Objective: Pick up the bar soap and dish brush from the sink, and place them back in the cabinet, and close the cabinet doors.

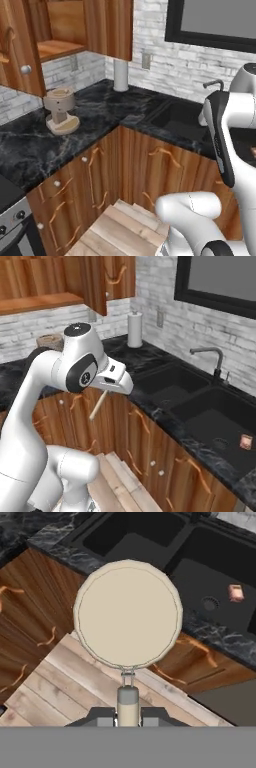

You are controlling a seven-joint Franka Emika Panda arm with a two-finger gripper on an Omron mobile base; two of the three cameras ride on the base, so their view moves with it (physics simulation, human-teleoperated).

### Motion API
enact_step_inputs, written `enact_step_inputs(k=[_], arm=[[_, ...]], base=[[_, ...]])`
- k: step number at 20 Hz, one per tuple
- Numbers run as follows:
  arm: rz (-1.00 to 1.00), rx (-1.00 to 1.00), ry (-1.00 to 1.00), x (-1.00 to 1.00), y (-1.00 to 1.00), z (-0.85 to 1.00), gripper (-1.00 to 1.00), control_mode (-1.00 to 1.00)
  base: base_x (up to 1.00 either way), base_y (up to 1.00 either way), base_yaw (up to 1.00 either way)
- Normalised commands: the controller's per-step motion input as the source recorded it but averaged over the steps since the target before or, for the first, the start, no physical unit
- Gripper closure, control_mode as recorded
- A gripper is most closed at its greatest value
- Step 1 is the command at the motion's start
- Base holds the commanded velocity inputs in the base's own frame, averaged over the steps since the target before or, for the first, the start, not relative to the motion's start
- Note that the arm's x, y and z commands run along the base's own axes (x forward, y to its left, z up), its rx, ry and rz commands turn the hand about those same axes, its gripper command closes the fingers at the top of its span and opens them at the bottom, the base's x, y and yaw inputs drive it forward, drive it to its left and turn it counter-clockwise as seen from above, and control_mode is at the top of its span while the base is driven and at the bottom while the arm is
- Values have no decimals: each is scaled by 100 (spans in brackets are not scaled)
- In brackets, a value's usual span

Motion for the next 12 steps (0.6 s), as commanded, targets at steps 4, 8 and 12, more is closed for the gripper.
enact_step_inputs(k=[4, 8, 12], arm=[[0, 0, 0, 0, 0, 0, 100, 100], [0, 0, 0, 0, 0, 0, 100, 100], [0, 0, 0, 0, 0, 0, 100, 100]], base=[[0, -33, 43], [0, -29, 43], [0, -28, 43]])
